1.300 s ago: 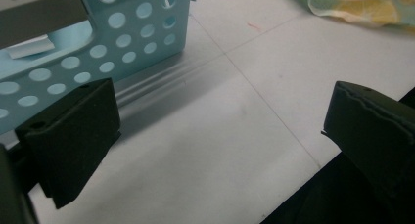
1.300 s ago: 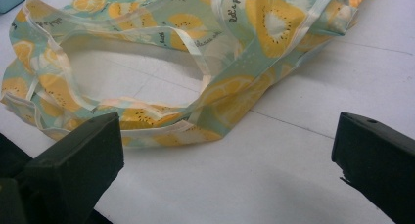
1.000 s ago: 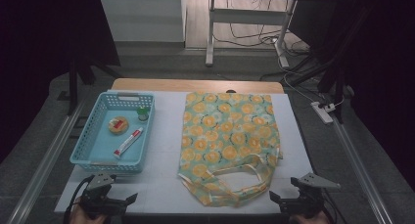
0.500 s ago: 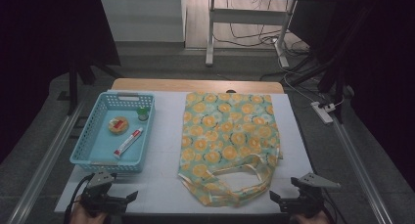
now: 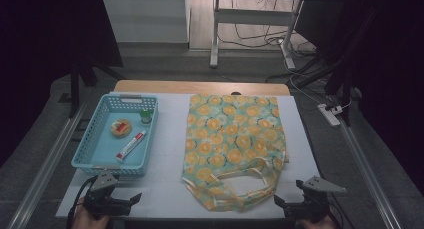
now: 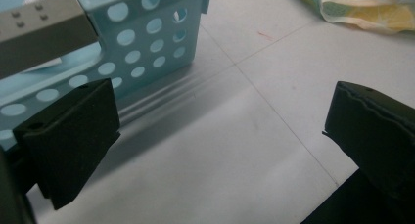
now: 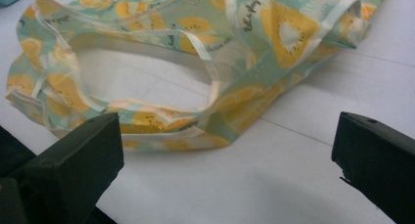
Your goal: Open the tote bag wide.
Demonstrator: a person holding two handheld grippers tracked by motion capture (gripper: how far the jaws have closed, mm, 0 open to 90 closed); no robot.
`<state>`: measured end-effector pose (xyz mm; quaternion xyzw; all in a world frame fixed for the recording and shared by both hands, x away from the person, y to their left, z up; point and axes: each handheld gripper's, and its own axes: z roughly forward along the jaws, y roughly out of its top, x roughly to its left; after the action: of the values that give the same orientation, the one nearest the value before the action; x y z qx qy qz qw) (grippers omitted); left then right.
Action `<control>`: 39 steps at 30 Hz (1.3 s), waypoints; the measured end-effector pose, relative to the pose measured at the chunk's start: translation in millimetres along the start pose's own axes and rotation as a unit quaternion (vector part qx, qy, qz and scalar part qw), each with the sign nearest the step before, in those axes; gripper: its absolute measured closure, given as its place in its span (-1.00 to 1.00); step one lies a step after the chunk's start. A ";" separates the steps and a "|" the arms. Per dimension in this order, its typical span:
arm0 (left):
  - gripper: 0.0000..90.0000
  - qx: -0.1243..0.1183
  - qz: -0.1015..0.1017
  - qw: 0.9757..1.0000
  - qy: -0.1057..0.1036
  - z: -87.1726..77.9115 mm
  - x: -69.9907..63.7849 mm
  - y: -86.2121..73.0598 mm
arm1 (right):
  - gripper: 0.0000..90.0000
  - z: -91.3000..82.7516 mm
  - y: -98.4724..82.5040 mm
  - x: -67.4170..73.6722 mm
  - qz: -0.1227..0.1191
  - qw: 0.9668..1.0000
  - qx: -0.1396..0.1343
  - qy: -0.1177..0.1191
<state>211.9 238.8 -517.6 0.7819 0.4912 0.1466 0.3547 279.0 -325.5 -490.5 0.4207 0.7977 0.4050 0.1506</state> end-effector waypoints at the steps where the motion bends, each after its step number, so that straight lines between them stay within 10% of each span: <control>1: -1.00 0.001 -0.001 1.000 0.000 0.3 0.3 0.0 | -1.00 0.1 0.3 0.6 0.000 1.000 -0.001 0.001; 39: -1.00 0.002 0.014 1.000 -0.012 0.5 -1.2 -0.4 | -1.00 59.1 31.1 57.2 -0.092 0.988 0.070 0.102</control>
<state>211.3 237.6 -518.1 0.7911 0.4765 0.1409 0.3568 296.0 -239.6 -497.7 0.3118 0.8706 0.3730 0.0751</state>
